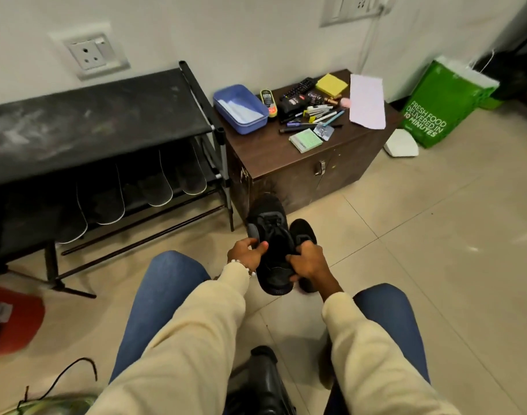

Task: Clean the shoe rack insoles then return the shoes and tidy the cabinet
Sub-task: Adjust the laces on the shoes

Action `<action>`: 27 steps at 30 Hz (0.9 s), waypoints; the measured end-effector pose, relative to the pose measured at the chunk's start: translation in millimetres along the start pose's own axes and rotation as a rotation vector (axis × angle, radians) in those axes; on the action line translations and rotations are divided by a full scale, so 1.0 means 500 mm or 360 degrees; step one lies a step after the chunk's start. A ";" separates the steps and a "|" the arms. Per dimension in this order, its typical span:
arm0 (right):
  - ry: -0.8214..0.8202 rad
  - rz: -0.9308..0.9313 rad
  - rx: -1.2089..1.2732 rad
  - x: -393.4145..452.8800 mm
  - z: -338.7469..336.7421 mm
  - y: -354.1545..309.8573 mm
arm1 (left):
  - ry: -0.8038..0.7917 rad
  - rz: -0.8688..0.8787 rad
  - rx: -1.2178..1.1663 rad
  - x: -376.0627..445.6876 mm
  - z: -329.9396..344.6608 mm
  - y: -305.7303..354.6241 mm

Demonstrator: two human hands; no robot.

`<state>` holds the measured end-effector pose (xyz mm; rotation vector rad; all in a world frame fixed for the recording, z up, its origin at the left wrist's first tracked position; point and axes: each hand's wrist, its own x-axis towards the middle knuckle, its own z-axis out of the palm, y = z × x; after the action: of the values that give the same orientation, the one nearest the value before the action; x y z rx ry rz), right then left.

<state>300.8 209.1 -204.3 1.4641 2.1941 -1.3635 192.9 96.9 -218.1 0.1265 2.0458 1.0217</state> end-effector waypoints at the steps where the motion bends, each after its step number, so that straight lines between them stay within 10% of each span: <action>1: 0.0037 -0.0034 0.0002 -0.012 -0.005 -0.010 | 0.0019 0.0040 -0.0013 -0.008 -0.009 0.007; 14: 0.0578 -0.0415 0.0198 -0.132 -0.118 -0.179 | 0.0227 0.0790 0.0059 -0.095 -0.115 0.205; 27: 0.0708 -0.0388 -0.0020 0.171 -0.146 -0.271 | 0.0232 0.0802 0.0002 0.163 -0.081 0.314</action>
<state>172.6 305.9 -132.4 1.6714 2.7248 -1.1693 70.9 210.2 -145.8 0.6083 2.1997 1.3645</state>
